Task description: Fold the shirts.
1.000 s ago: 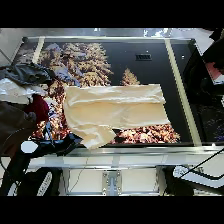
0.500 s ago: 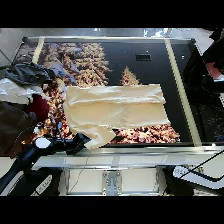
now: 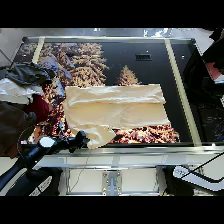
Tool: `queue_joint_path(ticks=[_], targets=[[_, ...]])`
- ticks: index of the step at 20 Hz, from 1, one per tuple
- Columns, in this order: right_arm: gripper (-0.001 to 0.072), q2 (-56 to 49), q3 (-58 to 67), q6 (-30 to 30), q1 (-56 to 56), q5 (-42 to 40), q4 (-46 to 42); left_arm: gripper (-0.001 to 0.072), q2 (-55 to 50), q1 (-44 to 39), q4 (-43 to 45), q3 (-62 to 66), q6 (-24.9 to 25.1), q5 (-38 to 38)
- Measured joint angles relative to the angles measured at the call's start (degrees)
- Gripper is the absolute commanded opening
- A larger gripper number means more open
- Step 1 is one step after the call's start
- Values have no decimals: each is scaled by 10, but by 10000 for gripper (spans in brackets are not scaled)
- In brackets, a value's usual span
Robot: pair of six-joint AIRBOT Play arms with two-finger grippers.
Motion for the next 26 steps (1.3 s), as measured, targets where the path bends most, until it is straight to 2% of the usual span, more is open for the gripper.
queue_joint_path(ticks=[3,5,7,9,13,15,22,23,24,25,26], targets=[[355,7,-109,12,-39,8,-70,14,20,-1,-4,0,2,0],[356,11,-205,17,-77,-5,-54,14,35,-2,-6,0,2,0],[364,12,-293,12,-103,-37,2,14,47,-2,-6,0,2,0],[562,13,-360,-1,-108,-84,50,14,53,-2,-7,0,2,0],[548,13,-428,-13,-78,-186,107,14,59,-2,-7,0,2,0],[441,13,-440,-14,-57,-234,134,14,60,-2,-7,0,2,0],[438,1,-453,-10,8,-327,172,14,60,-2,-7,0,3,0],[356,-5,-453,-8,14,-332,178,14,60,-2,-6,0,3,0],[148,-12,-453,-6,20,-336,181,14,60,-2,-5,0,3,0],[22,-16,-453,-4,26,-341,177,14,60,-2,-5,0,3,0],[11,-19,-453,-2,30,-341,180,14,61,-2,-4,0,3,0]])
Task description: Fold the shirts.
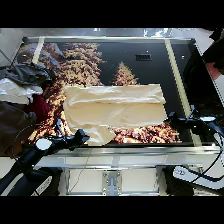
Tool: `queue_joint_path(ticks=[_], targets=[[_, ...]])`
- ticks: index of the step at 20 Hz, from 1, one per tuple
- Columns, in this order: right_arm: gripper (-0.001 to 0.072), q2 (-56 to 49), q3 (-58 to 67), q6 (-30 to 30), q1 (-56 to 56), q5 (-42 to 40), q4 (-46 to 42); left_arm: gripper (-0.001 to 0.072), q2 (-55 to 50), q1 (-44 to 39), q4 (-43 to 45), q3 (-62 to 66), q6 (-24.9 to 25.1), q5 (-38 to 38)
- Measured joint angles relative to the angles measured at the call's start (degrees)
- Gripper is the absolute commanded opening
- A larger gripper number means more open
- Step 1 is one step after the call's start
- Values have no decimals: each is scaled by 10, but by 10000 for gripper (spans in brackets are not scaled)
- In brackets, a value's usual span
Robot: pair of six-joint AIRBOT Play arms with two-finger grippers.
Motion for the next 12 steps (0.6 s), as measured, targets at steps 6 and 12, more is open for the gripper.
queue_joint_path(ticks=[6,12], targets=[[11,56,58,-36,10,87,21,11,77,5,1,13,0,-2],[10,223,114,8,11,255,-108,8,290,74,15,31,-20,-5]])
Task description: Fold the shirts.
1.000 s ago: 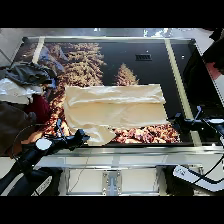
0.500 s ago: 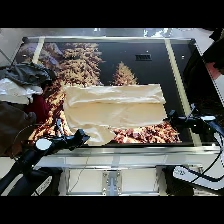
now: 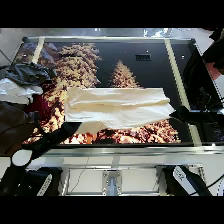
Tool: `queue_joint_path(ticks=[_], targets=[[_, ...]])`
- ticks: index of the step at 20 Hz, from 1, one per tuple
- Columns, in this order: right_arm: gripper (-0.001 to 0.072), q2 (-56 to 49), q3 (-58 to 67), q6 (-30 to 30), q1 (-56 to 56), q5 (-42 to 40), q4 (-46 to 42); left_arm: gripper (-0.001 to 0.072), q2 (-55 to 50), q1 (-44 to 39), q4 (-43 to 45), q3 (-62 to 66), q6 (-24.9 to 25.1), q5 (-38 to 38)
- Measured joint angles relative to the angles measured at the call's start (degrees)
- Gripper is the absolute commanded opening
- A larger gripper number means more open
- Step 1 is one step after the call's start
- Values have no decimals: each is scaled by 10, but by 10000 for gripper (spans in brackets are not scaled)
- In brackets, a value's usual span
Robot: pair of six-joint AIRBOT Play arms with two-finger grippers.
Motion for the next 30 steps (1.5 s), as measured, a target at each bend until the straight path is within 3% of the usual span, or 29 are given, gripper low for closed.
queue_joint_path(ticks=[3,6,9,14,19,24,30], targets=[[9,80,7,32,0,40,-52,8,52,44,70,23,-42,-49],[9,112,9,50,0,43,-77,8,31,68,150,67,-60,-83],[8,101,10,58,0,14,-87,9,-83,78,199,140,0,-97],[9,35,10,63,1,-51,-93,9,-383,74,228,313,136,-104],[9,-46,10,63,11,-116,-96,9,-619,45,286,480,191,-106],[9,-111,10,59,63,-180,-97,9,-728,16,377,547,188,-94],[11,-140,10,59,88,-232,-101,14,-769,5,461,563,154,-35]])
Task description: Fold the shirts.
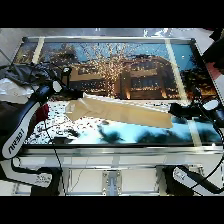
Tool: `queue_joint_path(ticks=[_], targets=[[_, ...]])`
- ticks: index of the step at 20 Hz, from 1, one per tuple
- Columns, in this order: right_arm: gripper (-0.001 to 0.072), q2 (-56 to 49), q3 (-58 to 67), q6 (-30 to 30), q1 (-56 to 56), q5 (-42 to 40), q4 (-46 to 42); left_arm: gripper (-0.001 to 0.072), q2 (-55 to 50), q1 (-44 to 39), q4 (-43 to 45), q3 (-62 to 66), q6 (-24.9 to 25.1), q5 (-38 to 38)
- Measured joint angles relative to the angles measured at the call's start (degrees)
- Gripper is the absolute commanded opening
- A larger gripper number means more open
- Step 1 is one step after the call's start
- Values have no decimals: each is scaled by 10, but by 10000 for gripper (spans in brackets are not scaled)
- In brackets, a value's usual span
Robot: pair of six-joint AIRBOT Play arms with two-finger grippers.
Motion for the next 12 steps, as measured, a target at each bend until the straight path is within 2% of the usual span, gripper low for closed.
queue_joint_path(ticks=[1,2,3,4,8,11,12], targets=[[47,-2,0,0,1,-2,-2,49,-3,-2,6,1,-2,4],[179,-3,0,0,2,-3,-4,187,-5,-4,10,2,-5,10],[316,-3,1,0,3,-4,-12,476,-6,-6,17,3,-6,15],[362,-3,4,1,3,1,-13,637,-4,-9,22,7,-7,17],[367,8,44,1,-2,74,-57,640,28,-13,23,34,-8,23],[469,30,74,1,-31,133,-118,639,74,-18,23,53,-5,51],[477,33,76,2,-49,148,-126,628,91,-21,23,57,4,71]])
